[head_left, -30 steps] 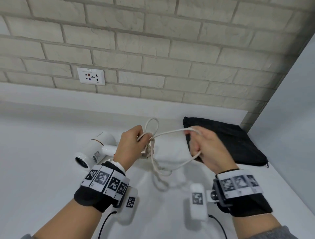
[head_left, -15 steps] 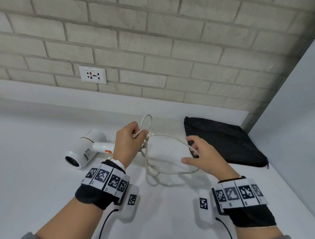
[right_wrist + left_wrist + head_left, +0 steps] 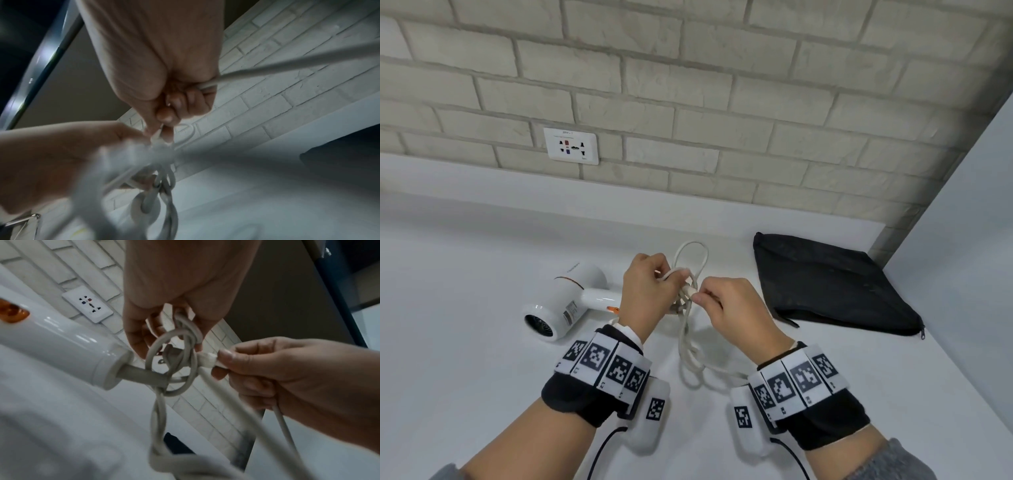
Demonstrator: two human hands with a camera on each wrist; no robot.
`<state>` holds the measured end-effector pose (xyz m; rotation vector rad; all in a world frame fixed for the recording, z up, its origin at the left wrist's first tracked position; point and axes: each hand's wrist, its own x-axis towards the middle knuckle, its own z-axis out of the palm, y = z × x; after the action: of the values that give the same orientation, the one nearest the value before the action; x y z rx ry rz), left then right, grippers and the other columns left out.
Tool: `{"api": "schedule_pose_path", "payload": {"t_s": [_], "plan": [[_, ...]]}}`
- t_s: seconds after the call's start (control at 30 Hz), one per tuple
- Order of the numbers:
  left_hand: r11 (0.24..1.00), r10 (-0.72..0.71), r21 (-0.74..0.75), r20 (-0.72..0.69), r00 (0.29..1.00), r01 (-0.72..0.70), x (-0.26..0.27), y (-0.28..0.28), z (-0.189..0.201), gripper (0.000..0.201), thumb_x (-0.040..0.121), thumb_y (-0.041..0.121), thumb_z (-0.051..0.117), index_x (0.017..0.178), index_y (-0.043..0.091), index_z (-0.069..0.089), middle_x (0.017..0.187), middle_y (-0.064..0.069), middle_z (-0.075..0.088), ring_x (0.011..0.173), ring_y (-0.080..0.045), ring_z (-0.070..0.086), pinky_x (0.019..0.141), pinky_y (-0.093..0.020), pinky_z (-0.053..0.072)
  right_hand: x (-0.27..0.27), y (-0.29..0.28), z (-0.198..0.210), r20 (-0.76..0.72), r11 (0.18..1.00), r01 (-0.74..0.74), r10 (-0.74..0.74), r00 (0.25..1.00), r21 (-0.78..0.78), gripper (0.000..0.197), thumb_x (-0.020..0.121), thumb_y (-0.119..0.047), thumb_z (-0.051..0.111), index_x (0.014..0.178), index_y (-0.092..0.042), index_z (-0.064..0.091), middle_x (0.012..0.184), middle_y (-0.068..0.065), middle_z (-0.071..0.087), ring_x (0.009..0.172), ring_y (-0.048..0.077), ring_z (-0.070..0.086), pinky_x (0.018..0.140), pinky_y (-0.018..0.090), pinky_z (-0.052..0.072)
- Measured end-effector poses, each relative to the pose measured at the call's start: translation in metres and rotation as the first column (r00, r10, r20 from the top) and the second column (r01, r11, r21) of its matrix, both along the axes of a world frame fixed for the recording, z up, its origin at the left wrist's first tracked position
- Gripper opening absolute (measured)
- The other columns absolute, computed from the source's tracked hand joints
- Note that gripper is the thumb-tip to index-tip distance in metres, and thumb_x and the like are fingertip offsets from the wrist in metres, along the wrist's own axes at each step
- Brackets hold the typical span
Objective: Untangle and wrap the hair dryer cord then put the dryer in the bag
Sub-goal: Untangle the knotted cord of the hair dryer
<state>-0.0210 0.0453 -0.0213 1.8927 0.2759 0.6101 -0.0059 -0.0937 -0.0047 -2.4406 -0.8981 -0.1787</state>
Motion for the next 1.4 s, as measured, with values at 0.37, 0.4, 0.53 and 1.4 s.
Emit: {"api": "schedule_pose_path", "payload": {"t_s": [0.37, 0.4, 0.53, 1.4], "plan": [[0.933, -0.051, -0.359, -0.08, 0.995, 0.019, 0.011, 0.006, -0.005, 0.033, 0.085, 0.018, 0.061, 0.061, 0.01, 0.04, 0.06, -0.008, 0.055, 0.057, -0.024, 0.054, 0.061, -0.035, 0.048, -0.004, -0.023, -0.011, 0.181, 0.989, -0.088, 0.066, 0.981, 0.115, 0.035, 0.086, -0.032, 0.043, 0.07, -0.005, 0.057, 0.058, 0.002, 0.05, 0.061, 0.01, 0.037, 0.054, 0.026, 0.03], [0.904, -0.067, -0.426, -0.071, 0.995, 0.031, 0.012, 0.007, -0.004, 0.032, 0.086, 0.016, 0.06, 0.062, 0.01, 0.04, 0.056, -0.006, 0.056, 0.05, -0.023, 0.056, 0.054, -0.03, 0.049, -0.003, -0.024, -0.012, 0.17, 0.988, -0.079, 0.056, 0.984, 0.132, 0.032, 0.087, -0.03, 0.046, 0.071, -0.005, 0.057, 0.057, 0.001, 0.049, 0.06, 0.01, 0.037, 0.053, 0.024, 0.03], [0.779, -0.07, -0.618, 0.079, 0.994, 0.104, 0.008, 0.016, 0.007, 0.03, 0.092, 0.01, 0.051, 0.065, 0.012, 0.036, 0.043, 0.003, 0.057, 0.035, -0.009, 0.055, 0.036, -0.02, 0.047, 0.001, -0.039, -0.013, -0.063, 0.93, 0.076, -0.057, 0.996, 0.359, 0.018, 0.089, -0.013, 0.053, 0.074, -0.006, 0.058, 0.056, 0.005, 0.051, 0.052, 0.014, 0.044, 0.052, 0.022, 0.036], [0.606, -0.516, -0.553, 0.274, 0.812, 0.572, -0.004, 0.035, 0.018, 0.024, 0.057, -0.004, 0.038, 0.071, 0.011, 0.05, 0.053, -0.001, 0.055, 0.063, -0.016, 0.062, 0.067, -0.029, 0.04, -0.009, 0.001, -0.033, -0.883, 0.724, 0.508, 0.35, 0.311, 0.466, 0.015, 0.093, -0.005, 0.047, 0.08, -0.003, 0.056, 0.065, 0.009, 0.054, 0.048, 0.009, 0.052, 0.046, 0.016, 0.046]]}}
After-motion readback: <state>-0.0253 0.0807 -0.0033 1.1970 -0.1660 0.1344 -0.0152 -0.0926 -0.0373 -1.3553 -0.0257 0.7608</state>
